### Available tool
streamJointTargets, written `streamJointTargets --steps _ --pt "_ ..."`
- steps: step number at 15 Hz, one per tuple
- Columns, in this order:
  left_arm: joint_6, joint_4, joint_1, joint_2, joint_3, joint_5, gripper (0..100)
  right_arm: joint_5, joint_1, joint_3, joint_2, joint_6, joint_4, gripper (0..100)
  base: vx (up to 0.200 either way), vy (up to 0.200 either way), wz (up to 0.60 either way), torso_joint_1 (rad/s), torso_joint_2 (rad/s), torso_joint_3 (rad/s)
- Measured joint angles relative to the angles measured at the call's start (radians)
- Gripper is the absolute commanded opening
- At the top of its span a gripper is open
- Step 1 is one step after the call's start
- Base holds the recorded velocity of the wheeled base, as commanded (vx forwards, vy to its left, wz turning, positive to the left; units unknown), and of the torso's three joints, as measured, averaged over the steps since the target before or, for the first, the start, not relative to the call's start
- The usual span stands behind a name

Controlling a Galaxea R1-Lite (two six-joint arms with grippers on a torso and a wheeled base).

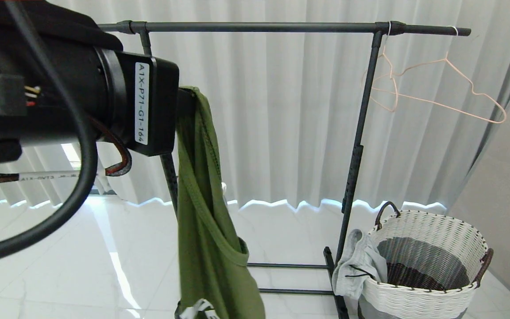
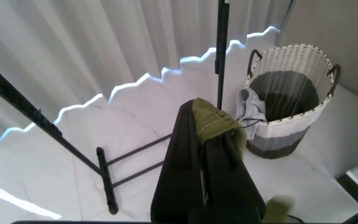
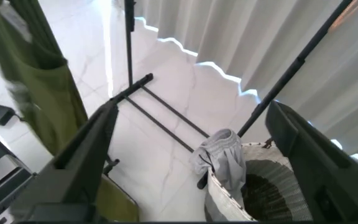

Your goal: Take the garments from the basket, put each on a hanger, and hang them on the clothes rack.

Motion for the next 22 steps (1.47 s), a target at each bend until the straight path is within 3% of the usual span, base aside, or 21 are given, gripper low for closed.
streamJointTargets --steps 2,4,6,10,13,18,22 --pt "0.003 0.001 0.003 -0.001 0.003 0.004 0 -0.028 -0.005 0.002 -0.001 0.000 0.003 100 0.000 0.000 0.00 0.000 0.00 0.000" --pt "0.009 0.001 0.026 -0.006 0.011 0.060 0 -0.171 -0.035 0.008 0.005 -0.003 0.030 100 0.000 0.000 0.00 0.000 0.00 0.000" --pt "0.035 0.002 0.074 -0.025 0.052 0.113 0 -0.249 -0.100 0.014 0.017 -0.010 0.051 100 0.000 0.000 0.00 0.000 0.00 0.000" --pt "0.087 0.001 0.201 -0.133 0.239 0.131 0 -0.267 -0.303 0.085 0.029 -0.146 0.037 100 0.000 0.000 0.00 0.000 0.00 0.000" --pt "0.089 -0.004 0.239 -0.205 0.326 0.133 0 -0.268 -0.409 0.213 0.016 -0.263 -0.094 100 0.000 0.000 0.00 0.000 0.00 0.000" --pt "0.090 -0.049 0.248 -0.235 0.354 0.134 0 -0.264 -0.432 0.293 -0.009 -0.260 -0.125 100 0.000 0.000 0.00 0.000 0.00 0.000" --pt "0.092 -0.078 0.248 -0.240 0.391 0.135 0 -0.218 -0.432 0.296 -0.020 -0.195 -0.126 100 0.000 0.000 0.00 0.029 -0.17 -0.134"
